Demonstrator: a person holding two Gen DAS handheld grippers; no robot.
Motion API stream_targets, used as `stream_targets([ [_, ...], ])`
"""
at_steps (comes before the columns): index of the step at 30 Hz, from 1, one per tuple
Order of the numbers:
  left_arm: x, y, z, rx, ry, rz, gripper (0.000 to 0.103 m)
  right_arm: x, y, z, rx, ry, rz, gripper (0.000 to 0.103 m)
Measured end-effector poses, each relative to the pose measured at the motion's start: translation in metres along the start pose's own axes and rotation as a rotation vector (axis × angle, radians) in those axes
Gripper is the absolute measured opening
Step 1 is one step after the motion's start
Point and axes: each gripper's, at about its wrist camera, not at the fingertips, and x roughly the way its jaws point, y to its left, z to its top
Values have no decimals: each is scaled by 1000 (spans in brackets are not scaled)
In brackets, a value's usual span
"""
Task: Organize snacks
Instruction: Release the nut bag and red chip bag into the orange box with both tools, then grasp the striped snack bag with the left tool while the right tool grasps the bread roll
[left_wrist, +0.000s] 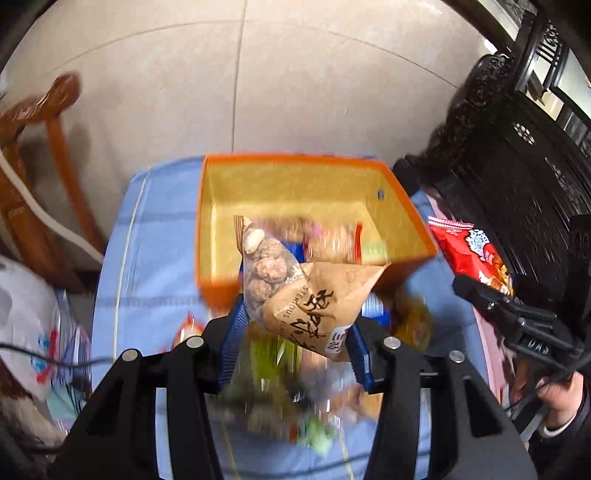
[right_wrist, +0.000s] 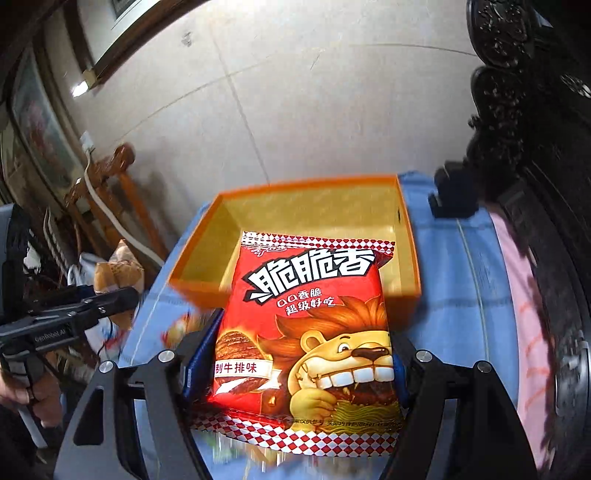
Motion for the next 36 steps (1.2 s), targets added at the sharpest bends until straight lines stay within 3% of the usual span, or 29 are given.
stream_targets([
  [4, 43, -6, 46, -16, 24, -20, 49, 37, -6, 32, 14, 5, -18, 75],
  [8, 96, 1, 66, -65, 96, -24, 54, 74, -18, 52, 26, 19, -60, 77],
  [10, 115, 8, 69, -115, 117, 2, 81, 93, -25, 57, 37, 48, -76, 82],
  [12, 122, 18, 67, -170, 122, 10, 93, 101, -30, 56, 60, 68, -100, 88],
  [16, 119, 32, 57, -186, 141, 19, 93, 97, -33, 44, 71, 73, -88, 90],
  [24, 80, 53, 5, -136, 141, 84, 94, 64, -27, -1, 88, 90, -75, 95],
  [36, 56, 71, -112, -121, 274, 94, 94, 17, -11, -105, 111, 201, -70, 98],
])
